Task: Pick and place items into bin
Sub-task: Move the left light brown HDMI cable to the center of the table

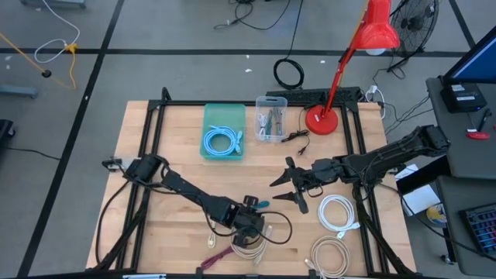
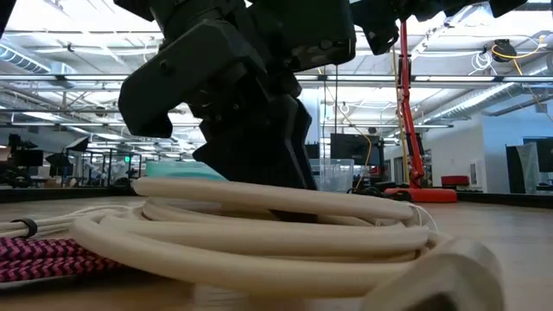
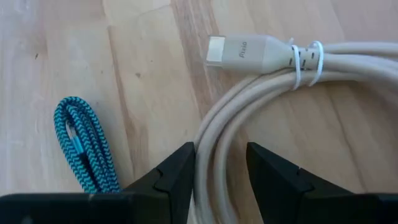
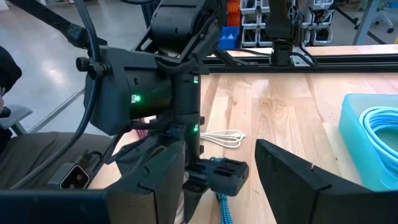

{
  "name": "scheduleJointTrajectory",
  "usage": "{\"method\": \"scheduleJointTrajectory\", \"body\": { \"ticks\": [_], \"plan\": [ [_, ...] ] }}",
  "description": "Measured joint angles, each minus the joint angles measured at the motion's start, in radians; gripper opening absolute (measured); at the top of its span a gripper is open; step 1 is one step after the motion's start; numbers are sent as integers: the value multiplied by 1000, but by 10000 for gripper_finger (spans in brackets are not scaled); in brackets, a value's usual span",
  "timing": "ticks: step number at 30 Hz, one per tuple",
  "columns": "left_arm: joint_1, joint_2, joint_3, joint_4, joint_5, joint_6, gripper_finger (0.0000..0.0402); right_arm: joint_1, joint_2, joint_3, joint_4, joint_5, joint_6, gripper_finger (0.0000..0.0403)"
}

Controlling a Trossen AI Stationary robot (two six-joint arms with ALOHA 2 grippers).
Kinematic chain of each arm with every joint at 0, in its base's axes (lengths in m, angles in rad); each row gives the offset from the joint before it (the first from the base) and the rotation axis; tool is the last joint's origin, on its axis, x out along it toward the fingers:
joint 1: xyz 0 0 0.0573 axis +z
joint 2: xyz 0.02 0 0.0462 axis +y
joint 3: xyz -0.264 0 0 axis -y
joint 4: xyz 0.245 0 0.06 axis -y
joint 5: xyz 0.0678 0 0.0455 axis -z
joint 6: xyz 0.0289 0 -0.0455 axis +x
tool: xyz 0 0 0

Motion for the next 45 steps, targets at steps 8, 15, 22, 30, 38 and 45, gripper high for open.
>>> {"method": "scheduleJointTrajectory", "body": {
  "ticks": [8,15,22,30,38,45],
  "plan": [
    [9,-7,-3,0,-7,-10,50,0,0,0,-1,0,0,187],
    [27,-38,-8,-70,4,-45,14,0,0,0,-1,0,0,187],
    [50,-229,-10,-243,-133,-66,14,0,0,0,-5,0,0,187],
    [80,-381,-9,-329,-271,-91,14,0,0,0,-4,1,0,187],
    [178,-343,-9,-269,-321,-16,14,0,0,0,-4,2,0,187],
    [323,-234,-9,-139,-266,108,14,0,0,-16,-4,1,0,187]
  ]
}}
